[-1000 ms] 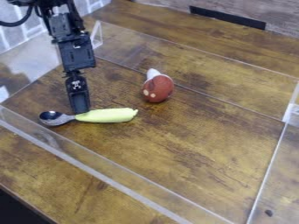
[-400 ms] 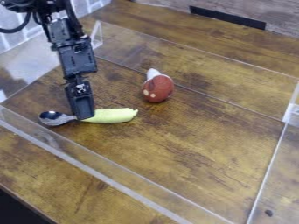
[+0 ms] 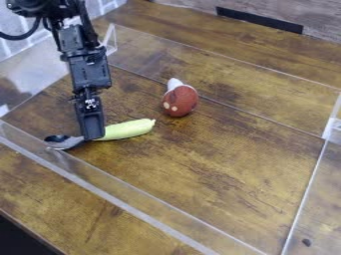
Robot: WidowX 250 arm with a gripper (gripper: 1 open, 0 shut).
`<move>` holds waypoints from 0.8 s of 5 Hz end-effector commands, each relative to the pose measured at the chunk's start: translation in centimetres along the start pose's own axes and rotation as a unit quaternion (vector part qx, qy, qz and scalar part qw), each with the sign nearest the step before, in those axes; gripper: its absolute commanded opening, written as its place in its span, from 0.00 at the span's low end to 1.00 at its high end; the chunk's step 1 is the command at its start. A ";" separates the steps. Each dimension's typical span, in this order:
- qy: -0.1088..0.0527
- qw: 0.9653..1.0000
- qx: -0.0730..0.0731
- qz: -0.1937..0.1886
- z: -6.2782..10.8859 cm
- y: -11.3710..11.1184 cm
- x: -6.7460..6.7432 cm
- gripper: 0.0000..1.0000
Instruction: Move the green spoon to the left
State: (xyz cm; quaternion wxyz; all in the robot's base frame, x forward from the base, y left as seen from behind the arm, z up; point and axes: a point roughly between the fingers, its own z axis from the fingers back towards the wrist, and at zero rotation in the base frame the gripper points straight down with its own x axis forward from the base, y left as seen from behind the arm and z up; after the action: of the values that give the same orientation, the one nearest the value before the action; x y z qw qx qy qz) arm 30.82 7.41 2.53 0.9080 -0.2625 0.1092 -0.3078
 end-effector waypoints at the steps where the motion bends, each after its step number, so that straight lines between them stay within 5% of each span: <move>1: 0.016 1.000 0.007 -0.023 0.6 -0.8 0.1 0.00; 2: 0.024 0.999 0.002 -0.032 0.6 -1.1 -0.1 0.00; 4: 0.010 1.000 -0.011 -0.006 0.1 -2.2 0.1 0.00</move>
State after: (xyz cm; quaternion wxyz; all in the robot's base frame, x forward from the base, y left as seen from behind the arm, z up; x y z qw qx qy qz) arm 29.90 6.60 2.72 0.9023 -0.2811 0.1254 -0.3018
